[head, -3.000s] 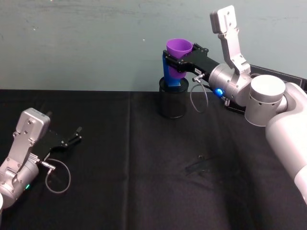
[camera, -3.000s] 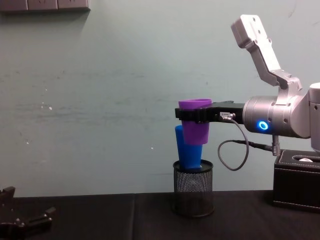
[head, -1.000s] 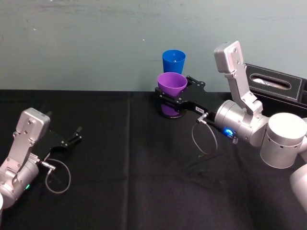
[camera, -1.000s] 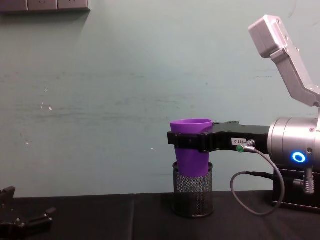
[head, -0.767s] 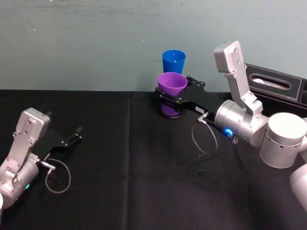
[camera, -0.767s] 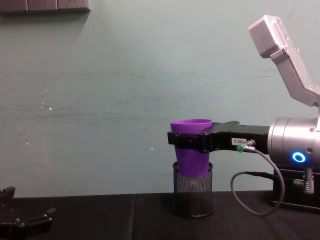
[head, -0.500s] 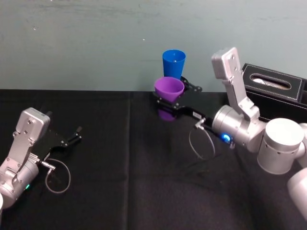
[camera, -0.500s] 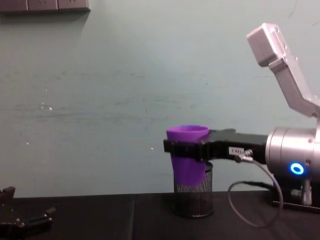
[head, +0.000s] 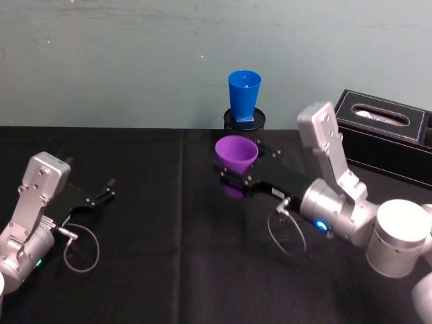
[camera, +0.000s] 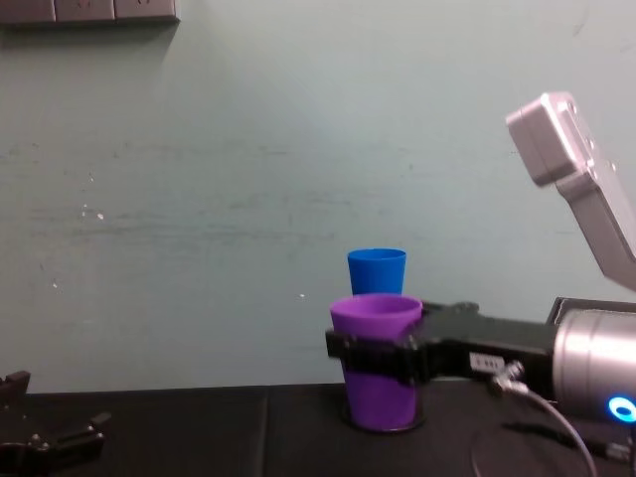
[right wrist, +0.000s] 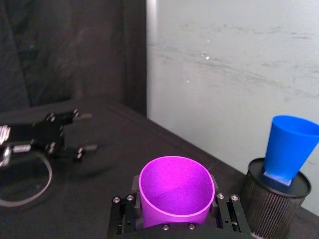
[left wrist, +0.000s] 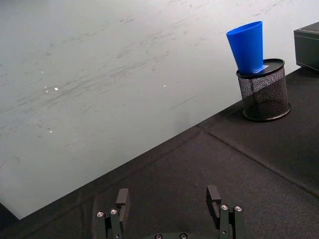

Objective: Pick up one cup with a gripper and tap it against the other cup.

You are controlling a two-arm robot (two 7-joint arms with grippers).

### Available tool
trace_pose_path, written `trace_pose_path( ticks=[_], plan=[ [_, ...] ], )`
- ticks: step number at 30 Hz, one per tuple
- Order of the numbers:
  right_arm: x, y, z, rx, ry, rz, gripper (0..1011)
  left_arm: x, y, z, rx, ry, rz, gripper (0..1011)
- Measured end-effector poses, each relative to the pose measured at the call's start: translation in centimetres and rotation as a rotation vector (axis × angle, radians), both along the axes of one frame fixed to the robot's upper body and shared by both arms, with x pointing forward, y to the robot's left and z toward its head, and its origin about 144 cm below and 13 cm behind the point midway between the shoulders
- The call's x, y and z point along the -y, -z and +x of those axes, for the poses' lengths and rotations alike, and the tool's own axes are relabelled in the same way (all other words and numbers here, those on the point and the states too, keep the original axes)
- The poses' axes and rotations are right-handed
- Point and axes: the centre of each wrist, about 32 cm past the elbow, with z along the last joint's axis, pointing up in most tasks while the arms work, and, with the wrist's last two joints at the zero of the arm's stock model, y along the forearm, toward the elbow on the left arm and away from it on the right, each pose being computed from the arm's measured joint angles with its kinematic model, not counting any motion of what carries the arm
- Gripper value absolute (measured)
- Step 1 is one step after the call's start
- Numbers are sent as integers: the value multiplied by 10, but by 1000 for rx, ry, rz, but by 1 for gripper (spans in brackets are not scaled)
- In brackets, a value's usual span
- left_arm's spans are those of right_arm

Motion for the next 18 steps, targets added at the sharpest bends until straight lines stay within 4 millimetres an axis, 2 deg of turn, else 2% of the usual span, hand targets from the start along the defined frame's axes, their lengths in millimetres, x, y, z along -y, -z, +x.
trace_pose_path(
  ticks=[9,18],
  plan=[
    [10,24,-21,0,12,-42,741,0,0,0,0,0,0,1011],
    [15,49,-29,-31,58,-24,741,0,0,0,0,0,0,1011]
  ],
)
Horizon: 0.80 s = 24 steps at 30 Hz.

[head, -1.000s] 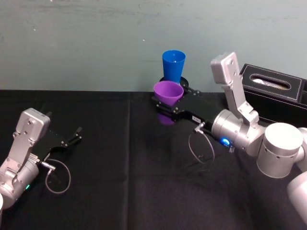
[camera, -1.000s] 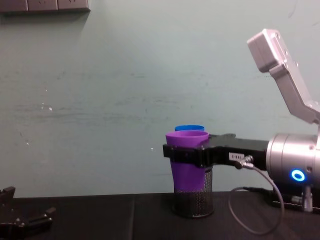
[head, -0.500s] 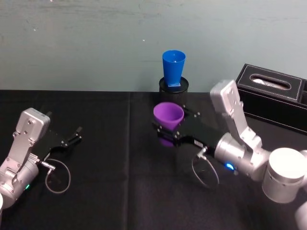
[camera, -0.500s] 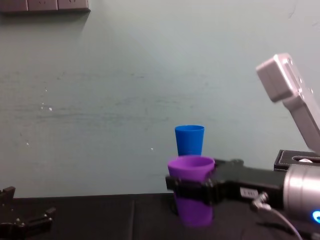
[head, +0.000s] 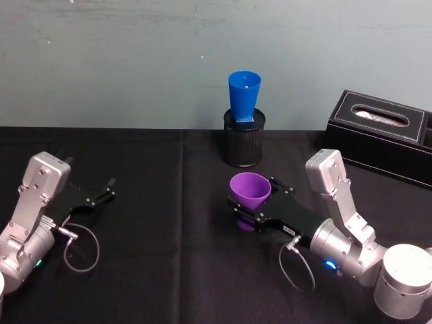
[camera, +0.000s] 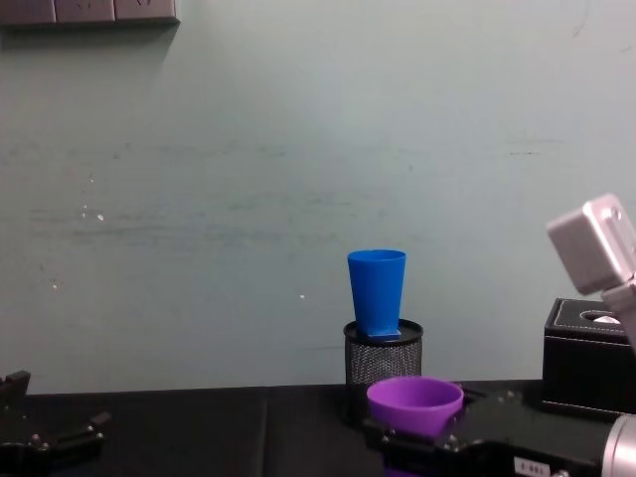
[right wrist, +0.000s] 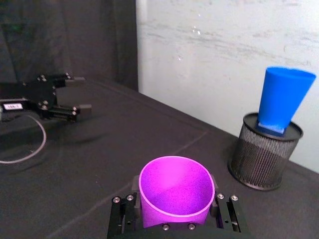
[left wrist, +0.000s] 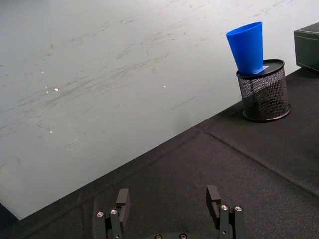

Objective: Pick up one cup with a gripper and tap it against the other cup.

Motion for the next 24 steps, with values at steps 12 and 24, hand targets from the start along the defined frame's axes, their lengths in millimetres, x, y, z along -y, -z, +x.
trace_pose_path(
  ticks=[12,24],
  plan=[
    [-8,24,-4,-31,8,5,741,0,0,0,0,0,0,1011],
    [-7,35,-6,-11,23,9,741,0,0,0,0,0,0,1011]
  ],
)
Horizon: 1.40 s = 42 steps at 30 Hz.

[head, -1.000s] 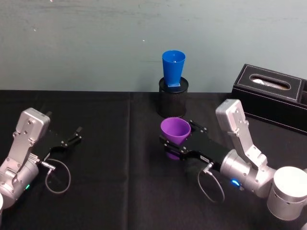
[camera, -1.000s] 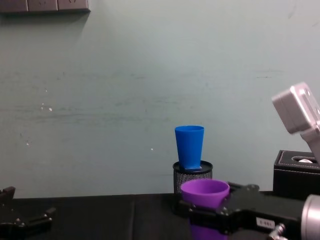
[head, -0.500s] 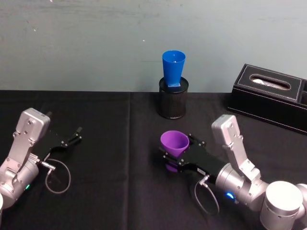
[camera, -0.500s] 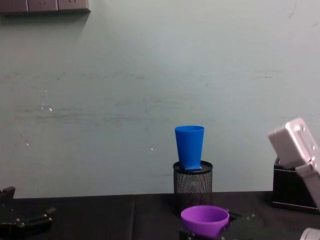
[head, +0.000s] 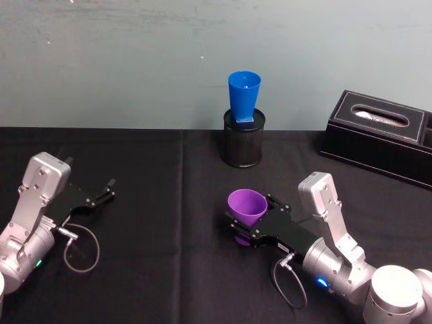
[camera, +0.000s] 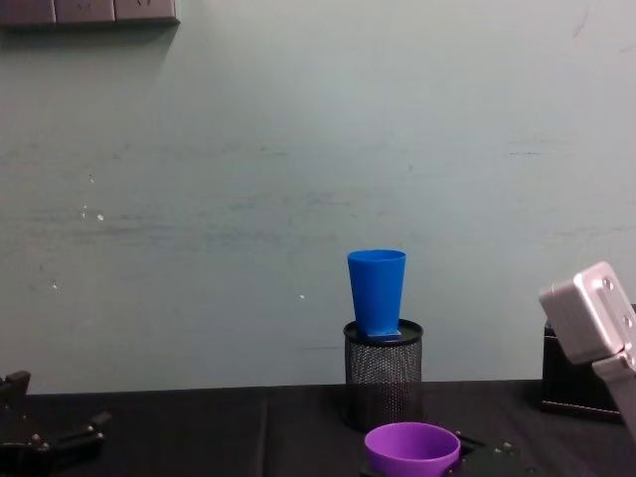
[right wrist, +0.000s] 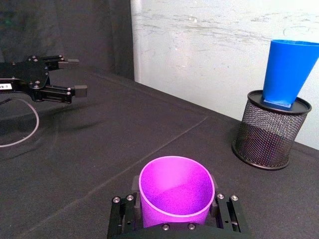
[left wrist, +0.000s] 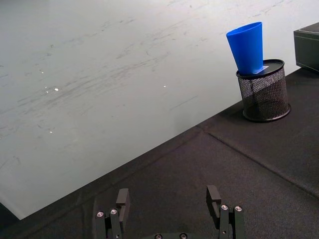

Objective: Pick up one cup with a gripper and tap it against the other cup.

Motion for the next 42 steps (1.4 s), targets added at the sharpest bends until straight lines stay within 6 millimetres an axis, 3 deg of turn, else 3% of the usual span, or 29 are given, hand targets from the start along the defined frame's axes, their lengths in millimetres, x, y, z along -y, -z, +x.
trace_pose_path(
  ticks=[19,28,42],
  plan=[
    [-1,2,1,-3,-4,3,746,0,0,0,0,0,0,1011],
    [-1,2,1,-3,-6,3,990,0,0,0,0,0,0,1011],
    [-1,1,0,-1,-5,3,1002,0,0,0,0,0,0,1011]
  ],
)
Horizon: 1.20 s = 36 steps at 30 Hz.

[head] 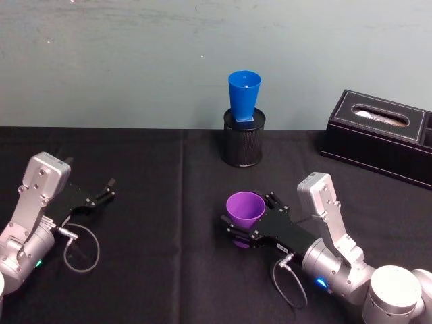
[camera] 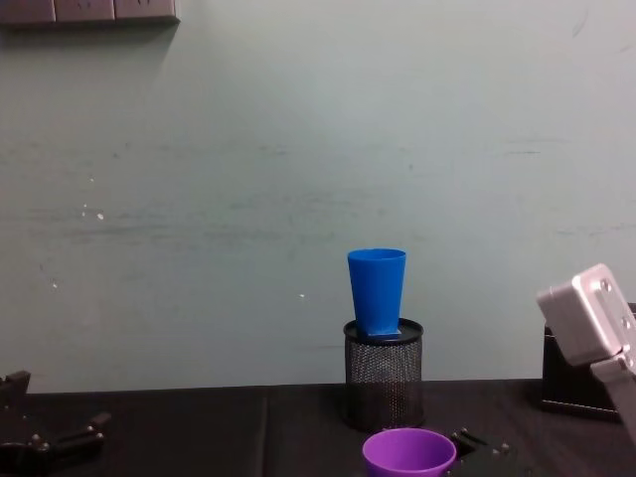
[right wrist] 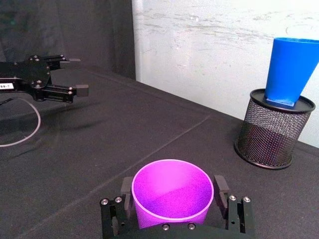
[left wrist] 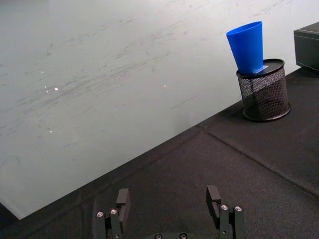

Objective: Pick up one cup with a gripper and tap it against the other cup.

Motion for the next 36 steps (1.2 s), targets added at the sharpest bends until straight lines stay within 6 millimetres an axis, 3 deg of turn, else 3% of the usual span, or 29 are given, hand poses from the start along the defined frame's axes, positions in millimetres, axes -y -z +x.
trace_pose_path(
  ticks=[15,26,36],
  plan=[
    [1,-22,-9,154,39,41,1003,0,0,0,0,0,0,1012],
    [-9,-28,-26,240,419,32,1003,0,0,0,0,0,0,1011],
    [-23,-20,-25,91,675,13,1003,0,0,0,0,0,0,1011]
  ],
)
